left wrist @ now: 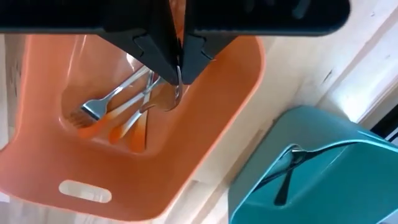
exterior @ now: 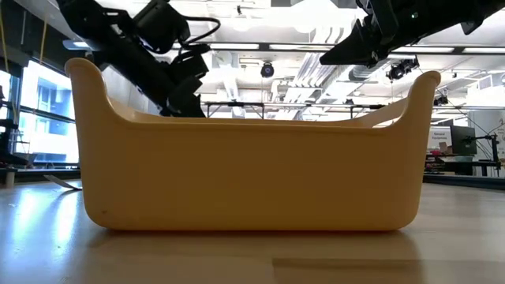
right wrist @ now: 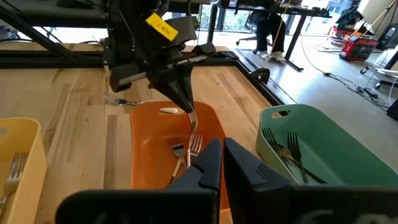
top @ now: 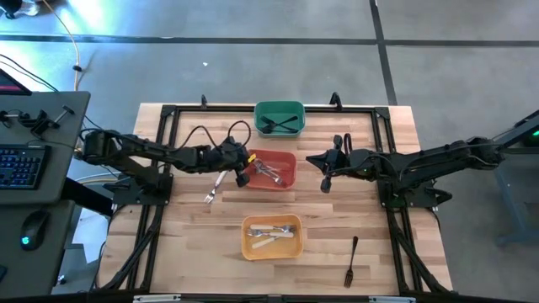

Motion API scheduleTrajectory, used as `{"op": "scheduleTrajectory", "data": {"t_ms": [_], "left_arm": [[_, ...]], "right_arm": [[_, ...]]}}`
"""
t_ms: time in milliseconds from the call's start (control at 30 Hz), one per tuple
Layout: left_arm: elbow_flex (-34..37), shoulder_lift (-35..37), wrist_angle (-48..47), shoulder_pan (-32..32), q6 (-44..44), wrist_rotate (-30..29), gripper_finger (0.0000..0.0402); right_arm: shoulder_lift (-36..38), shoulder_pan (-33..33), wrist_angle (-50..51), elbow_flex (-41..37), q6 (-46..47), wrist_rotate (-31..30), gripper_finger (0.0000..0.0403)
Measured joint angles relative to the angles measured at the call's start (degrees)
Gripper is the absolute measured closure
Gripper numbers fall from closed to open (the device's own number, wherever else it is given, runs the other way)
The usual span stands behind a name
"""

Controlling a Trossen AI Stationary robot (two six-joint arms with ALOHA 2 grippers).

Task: Sort silverware by color (type)
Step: Put the orange fork into the orange bin, then put the white fork into the yellow bin

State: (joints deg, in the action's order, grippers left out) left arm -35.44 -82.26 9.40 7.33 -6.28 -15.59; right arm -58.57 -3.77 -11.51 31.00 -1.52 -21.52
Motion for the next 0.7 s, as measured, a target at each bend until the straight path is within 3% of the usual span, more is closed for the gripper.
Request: {"op": "scheduleTrajectory", "data": {"t_ms": [333, 567, 700], "left_arm": [[0.0, 4.4, -5.8, -1.6, 5.5, 2.0, 0.0354], [0.0, 14.8, -20.2, -2.7, 2.6, 1.6, 0.0373], [0.0, 20.4, -33.3, -2.9, -3.3, 2.4, 0.0397]], "right_arm": [[0.0, 0.0, 0.4, 0.0, 0.0, 0.0, 0.0403], [0.0, 0.0, 0.6, 0.0, 0.0, 0.0, 0.0403], [0.0, 0.0, 0.6, 0.0, 0.2, 0.0, 0.0403]]}}
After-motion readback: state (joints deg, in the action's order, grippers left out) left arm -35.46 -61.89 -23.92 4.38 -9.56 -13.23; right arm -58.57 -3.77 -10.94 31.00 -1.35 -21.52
